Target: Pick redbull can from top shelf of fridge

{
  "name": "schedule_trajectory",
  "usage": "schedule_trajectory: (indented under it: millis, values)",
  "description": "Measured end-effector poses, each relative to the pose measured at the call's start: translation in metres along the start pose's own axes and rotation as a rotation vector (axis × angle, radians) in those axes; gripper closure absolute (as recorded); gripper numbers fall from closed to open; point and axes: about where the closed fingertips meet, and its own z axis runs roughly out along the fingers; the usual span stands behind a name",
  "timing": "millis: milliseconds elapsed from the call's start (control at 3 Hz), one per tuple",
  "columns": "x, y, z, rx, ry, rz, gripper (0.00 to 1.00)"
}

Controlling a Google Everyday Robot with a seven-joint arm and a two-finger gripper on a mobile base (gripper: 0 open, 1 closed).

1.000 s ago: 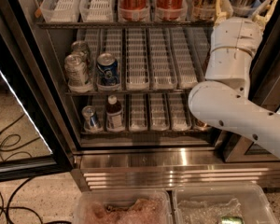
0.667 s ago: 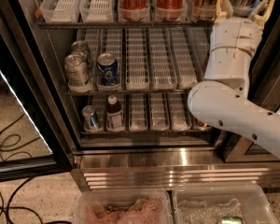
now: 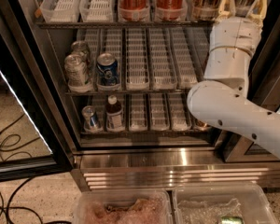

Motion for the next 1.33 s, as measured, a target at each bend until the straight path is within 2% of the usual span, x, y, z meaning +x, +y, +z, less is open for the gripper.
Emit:
schedule_trajectory:
  millis: [333,667,1333]
  values:
    - [0.003,-0.001,0.0,0.002,0.01,-0.01,0.48]
    - [0.014,0.002,0.004,-0.001,0.079,-0.049,0.49]
    - [0.018,0.01,0.011,0.003,0.1,-0.041,0.51]
